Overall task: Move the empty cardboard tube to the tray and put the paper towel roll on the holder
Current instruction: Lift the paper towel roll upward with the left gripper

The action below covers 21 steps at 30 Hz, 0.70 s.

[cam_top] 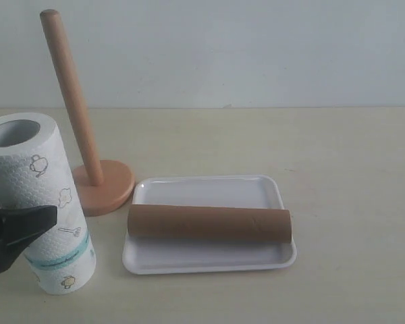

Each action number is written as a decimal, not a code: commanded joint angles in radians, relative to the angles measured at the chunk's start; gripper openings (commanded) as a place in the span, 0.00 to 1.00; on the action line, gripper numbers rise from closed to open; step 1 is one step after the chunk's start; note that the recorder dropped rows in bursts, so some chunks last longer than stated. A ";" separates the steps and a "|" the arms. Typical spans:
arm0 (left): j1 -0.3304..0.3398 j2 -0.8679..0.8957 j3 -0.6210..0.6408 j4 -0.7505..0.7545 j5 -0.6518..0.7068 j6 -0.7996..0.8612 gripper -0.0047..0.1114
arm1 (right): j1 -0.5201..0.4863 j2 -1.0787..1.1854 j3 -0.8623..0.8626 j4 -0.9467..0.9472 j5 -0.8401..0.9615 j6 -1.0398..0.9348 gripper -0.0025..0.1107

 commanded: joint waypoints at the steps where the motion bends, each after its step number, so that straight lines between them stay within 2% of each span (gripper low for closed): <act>1: 0.002 0.004 -0.005 -0.005 -0.037 0.008 0.99 | 0.000 -0.005 -0.001 0.000 -0.009 -0.002 0.02; 7: 0.002 0.014 -0.036 -0.005 -0.028 0.020 0.99 | 0.000 -0.005 -0.001 0.000 -0.009 -0.002 0.02; 10: 0.002 0.075 -0.042 -0.005 0.036 0.065 0.99 | 0.000 -0.005 -0.001 0.000 -0.009 -0.002 0.02; 21: 0.002 0.261 -0.121 -0.005 0.044 0.139 0.99 | 0.000 -0.005 -0.001 0.000 -0.009 -0.002 0.02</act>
